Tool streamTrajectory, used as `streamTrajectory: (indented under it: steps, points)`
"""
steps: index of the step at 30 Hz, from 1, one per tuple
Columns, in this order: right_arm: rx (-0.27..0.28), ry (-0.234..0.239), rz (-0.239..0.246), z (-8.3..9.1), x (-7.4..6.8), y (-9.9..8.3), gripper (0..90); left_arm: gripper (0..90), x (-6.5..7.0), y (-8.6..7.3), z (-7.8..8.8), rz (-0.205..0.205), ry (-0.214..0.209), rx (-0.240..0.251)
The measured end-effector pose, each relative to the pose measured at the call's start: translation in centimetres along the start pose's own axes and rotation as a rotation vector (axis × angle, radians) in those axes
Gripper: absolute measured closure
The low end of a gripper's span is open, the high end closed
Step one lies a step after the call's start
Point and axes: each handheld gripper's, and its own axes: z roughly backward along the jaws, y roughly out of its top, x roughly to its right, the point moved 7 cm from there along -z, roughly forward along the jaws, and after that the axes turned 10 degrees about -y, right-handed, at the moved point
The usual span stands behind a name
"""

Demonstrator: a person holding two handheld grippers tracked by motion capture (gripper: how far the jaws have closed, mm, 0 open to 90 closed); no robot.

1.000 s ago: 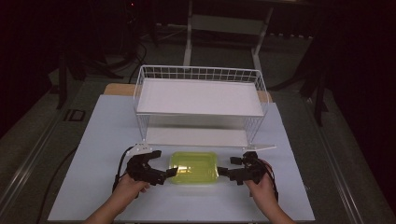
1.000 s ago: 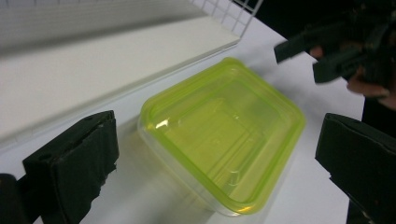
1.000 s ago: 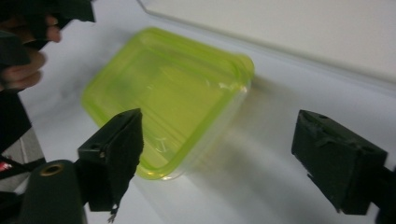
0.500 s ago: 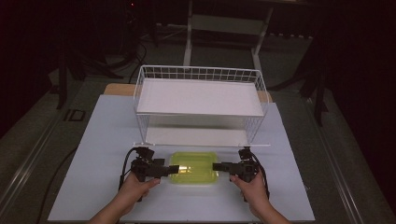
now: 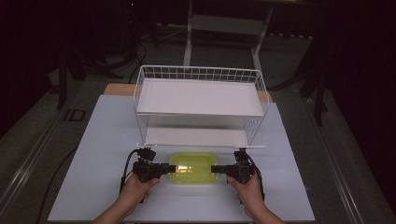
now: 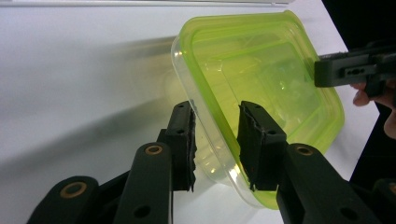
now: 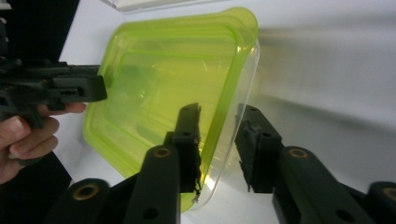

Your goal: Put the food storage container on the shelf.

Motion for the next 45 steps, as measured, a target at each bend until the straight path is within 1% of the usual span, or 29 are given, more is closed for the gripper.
streamTrajectory:
  steps: [1, 3, 7, 10, 13, 14, 16, 17, 18, 20, 22, 24, 26, 27, 30, 32, 34, 35, 36, 40, 43, 45]
  points:
    - [-0.002, 0.005, -0.004, 0.0, 0.0, -0.1, 72.5, 68.2, 0.0, 0.0, 0.0, -0.010, 0.000, -0.002]
    - [0.004, 0.005, -0.016, 0.1, 0.0, -0.1, 74.3, 69.3, 0.1, -0.1, 0.0, 0.000, -0.011, -0.001]
    - [0.009, -0.002, -0.008, 0.4, -0.2, -0.3, 75.7, 71.9, 0.3, -0.3, 0.2, 0.016, -0.027, 0.007]
    - [0.010, -0.003, -0.004, 0.6, -0.4, -0.5, 76.9, 73.9, 0.6, -0.4, 0.3, 0.027, -0.038, -0.004]
    - [0.016, -0.005, 0.000, 0.9, -0.6, -0.7, 78.3, 74.7, 1.1, -0.8, 0.6, -0.004, -0.020, -0.008]
    - [0.018, -0.005, -0.002, 0.9, -0.6, -0.8, 78.8, 75.2, 1.3, -0.9, 0.6, 0.003, -0.022, 0.001]
    - [0.018, -0.004, -0.004, 1.0, -0.7, -0.8, 79.1, 76.4, 1.4, -0.9, 0.7, 0.000, -0.017, 0.005]
    - [0.020, -0.002, -0.004, 1.1, -0.7, -0.8, 79.2, 76.4, 1.6, -0.9, 0.7, -0.009, -0.008, 0.016]
    - [0.032, -0.013, 0.012, 1.2, -0.7, -0.7, 79.3, 77.0, 1.6, -0.9, 0.7, -0.009, -0.007, 0.019]
    - [0.039, -0.019, 0.018, 1.3, -0.8, -0.7, 79.3, 77.6, 1.7, -0.7, 0.7, -0.009, -0.005, 0.030]
    - [0.048, -0.024, 0.027, 1.6, -0.9, -0.6, 79.4, 78.3, 1.8, -0.5, 0.6, -0.006, -0.007, 0.045]
    - [0.066, -0.036, 0.047, 1.8, -0.9, -0.4, 79.4, 78.6, 2.0, -0.1, 0.5, -0.021, 0.001, 0.056]
    - [0.092, -0.048, 0.067, 2.2, -0.8, 0.0, 79.5, 78.8, 2.2, 0.3, 0.4, -0.028, 0.003, 0.072]
    - [0.103, -0.052, 0.071, 2.4, -0.8, 0.2, 79.5, 78.9, 2.3, 0.6, 0.4, -0.029, -0.002, 0.087]
    - [0.144, -0.067, 0.088, 3.0, -0.8, 0.8, 79.5, 79.3, 2.6, 1.3, 0.2, -0.043, -0.005, 0.109]
    - [0.162, -0.076, 0.092, 3.4, -0.7, 1.2, 79.5, 79.4, 2.7, 1.8, 0.0, -0.048, -0.007, 0.126]
    - [0.176, -0.077, 0.089, 3.6, -0.6, 1.6, 79.5, 79.5, 2.8, 2.2, -0.1, -0.050, -0.011, 0.133]
    - [0.176, -0.077, 0.089, 3.6, -0.6, 1.6, 79.5, 79.6, 2.8, 2.2, -0.1, -0.050, -0.011, 0.133]
    - [0.180, -0.080, 0.089, 3.7, -0.5, 1.7, 79.5, 79.6, 2.9, 2.7, -0.3, -0.051, -0.014, 0.142]
    - [0.196, -0.088, 0.075, 4.1, 0.0, 2.7, 79.4, 79.7, 3.0, 3.5, -0.7, -0.058, -0.012, 0.150]
    - [0.213, -0.096, 0.073, 4.2, 0.2, 3.3, 79.3, 79.7, 2.9, 4.2, -0.9, -0.075, -0.015, 0.166]
    - [0.227, -0.099, 0.073, 4.3, 0.3, 3.8, 79.2, 79.6, 2.9, 4.7, -1.0, -0.101, -0.015, 0.171]
